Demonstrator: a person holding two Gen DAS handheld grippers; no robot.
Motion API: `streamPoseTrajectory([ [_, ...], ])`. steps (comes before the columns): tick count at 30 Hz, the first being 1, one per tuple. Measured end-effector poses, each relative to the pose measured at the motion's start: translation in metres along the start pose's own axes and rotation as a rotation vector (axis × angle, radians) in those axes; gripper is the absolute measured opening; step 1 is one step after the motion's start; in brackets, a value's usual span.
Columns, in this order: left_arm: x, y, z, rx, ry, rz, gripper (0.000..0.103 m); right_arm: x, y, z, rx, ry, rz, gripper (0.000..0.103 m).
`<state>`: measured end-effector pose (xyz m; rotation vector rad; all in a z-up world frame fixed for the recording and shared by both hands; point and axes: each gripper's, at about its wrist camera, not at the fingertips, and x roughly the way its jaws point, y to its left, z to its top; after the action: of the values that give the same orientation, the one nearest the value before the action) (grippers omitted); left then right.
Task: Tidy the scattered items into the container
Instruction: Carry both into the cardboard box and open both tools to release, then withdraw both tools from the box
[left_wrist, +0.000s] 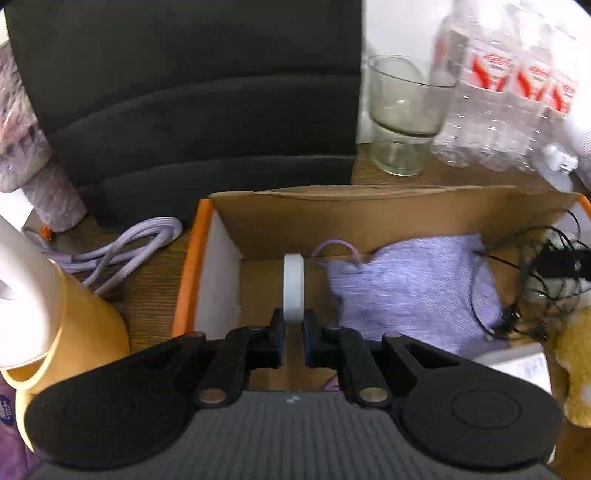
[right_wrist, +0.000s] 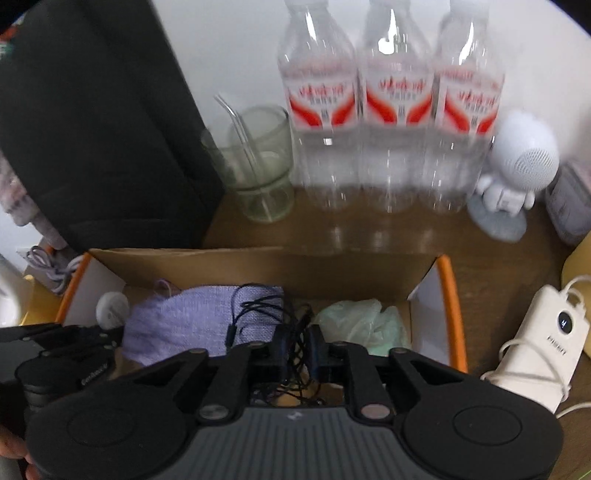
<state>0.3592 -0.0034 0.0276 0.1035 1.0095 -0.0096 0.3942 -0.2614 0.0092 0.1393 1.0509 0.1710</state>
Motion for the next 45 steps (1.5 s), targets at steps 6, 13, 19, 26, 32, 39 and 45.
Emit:
streamPoseTrajectory([
  [6,-0.029,0.002,0.011,0.0,-0.007,-0.013,0.026,-0.01,0.004,0.007,0.05,0.058,0.023,0.06],
  [13,-0.098,0.014,0.025,-0.061,-0.034,-0.008,0.071,-0.076,0.015,0.014,0.043,0.006,-0.003,0.068],
  [19,-0.155,0.011,0.014,-0.049,-0.065,0.017,0.1,-0.135,0.029,0.004,0.006,-0.047,-0.044,0.08],
  [26,-0.2,0.001,-0.006,-0.042,-0.064,0.028,0.103,-0.177,0.043,-0.026,-0.031,-0.051,-0.066,0.081],
  [32,-0.231,-0.001,-0.031,-0.035,-0.103,0.02,0.103,-0.21,0.051,-0.053,-0.067,-0.105,-0.079,0.085],
  [39,-0.243,-0.002,-0.112,-0.04,-0.322,0.067,0.103,-0.224,0.055,-0.122,-0.152,-0.273,-0.069,0.086],
  [45,-0.253,-0.004,-0.199,-0.123,-0.528,0.065,0.103,-0.231,0.052,-0.208,-0.204,-0.489,-0.019,0.091],
])
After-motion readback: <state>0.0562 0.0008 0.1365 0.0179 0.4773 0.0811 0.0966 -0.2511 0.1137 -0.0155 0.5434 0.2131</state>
